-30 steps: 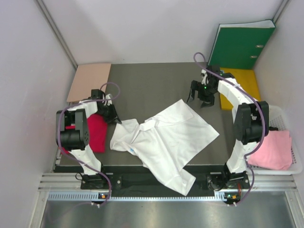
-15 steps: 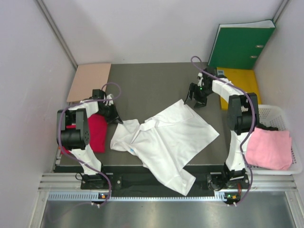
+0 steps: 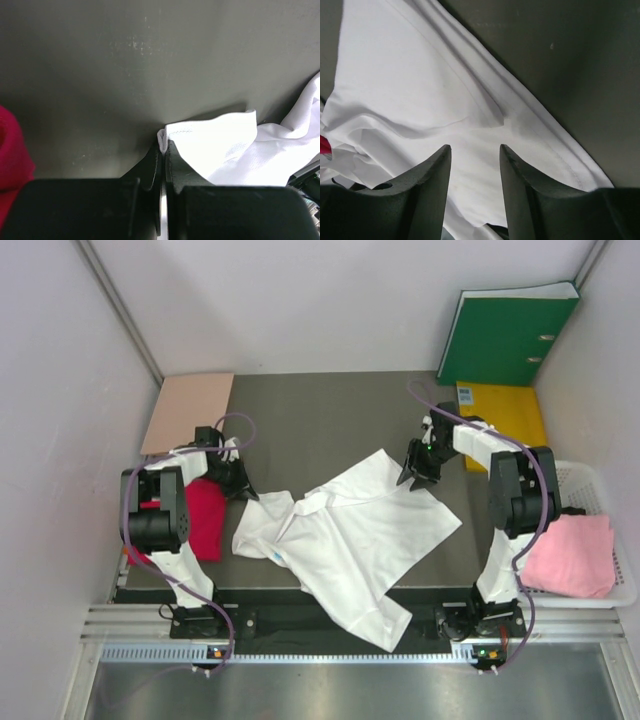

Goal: Fold and stack the t-shirts
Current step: Flatten out the tshirt

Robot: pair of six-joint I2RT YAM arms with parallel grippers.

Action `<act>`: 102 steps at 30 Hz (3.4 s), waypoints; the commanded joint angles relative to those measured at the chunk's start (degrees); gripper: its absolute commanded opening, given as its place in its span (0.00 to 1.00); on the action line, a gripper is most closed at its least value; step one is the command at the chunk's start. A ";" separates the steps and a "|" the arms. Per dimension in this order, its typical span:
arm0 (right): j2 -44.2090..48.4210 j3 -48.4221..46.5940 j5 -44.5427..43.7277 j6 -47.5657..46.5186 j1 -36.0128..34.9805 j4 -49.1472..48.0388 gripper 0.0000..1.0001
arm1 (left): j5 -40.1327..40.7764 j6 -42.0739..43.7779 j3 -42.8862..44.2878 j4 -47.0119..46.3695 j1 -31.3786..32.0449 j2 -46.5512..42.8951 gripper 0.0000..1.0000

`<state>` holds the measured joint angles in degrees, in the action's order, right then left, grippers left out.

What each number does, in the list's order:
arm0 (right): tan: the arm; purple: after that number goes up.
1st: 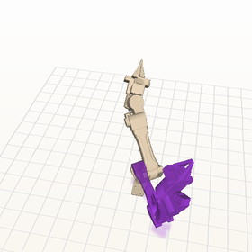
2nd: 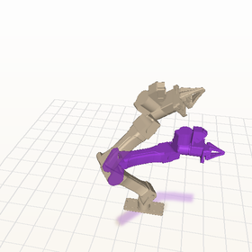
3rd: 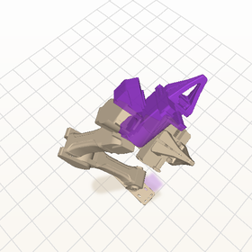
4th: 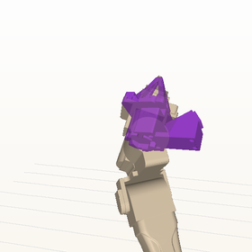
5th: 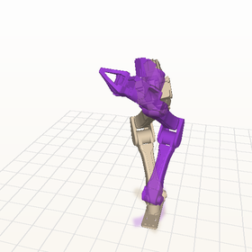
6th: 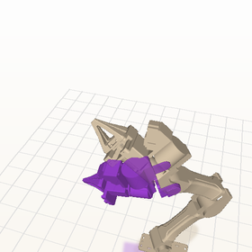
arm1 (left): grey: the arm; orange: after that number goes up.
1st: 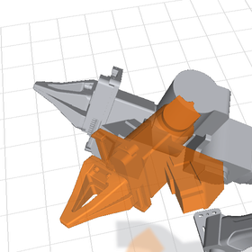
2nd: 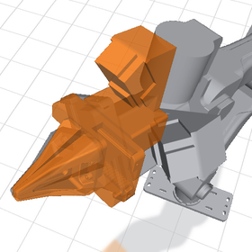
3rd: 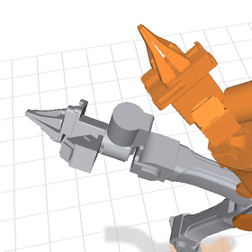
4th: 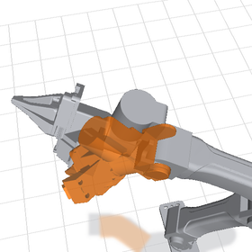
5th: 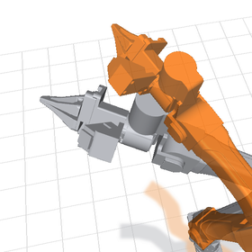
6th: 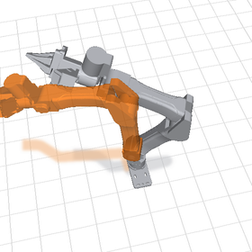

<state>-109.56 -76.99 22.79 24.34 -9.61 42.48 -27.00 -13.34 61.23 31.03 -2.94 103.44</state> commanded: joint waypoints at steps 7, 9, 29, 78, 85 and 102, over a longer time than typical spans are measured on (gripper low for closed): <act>-2.06 2.55 0.51 3.61 -0.41 -8.55 0.44 | 0.37 1.30 1.00 -0.26 0.04 1.15 0.00; -2.41 1.67 0.59 3.96 -0.50 -8.99 0.44 | 0.11 1.30 0.91 -0.62 0.13 1.68 0.00; -7.26 -7.47 0.42 4.32 -2.78 -6.63 0.00 | 2.13 1.48 3.01 1.76 0.13 1.50 0.00; 60.24 -32.77 -23.67 -7.38 -0.94 15.15 0.00 | 16.63 -5.55 57.85 21.34 0.92 -41.38 0.00; 65.08 -35.51 -24.54 -6.14 -0.94 22.81 0.00 | 19.97 -5.46 68.93 28.83 0.92 -43.32 0.00; 56.14 10.79 -34.48 -7.64 -0.50 -14.14 0.00 | 12.06 -4.41 50.74 15.83 0.83 -9.62 0.00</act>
<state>-46.35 -74.85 -5.26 18.02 -10.72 44.31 -17.58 -19.94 113.40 51.70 -1.41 85.60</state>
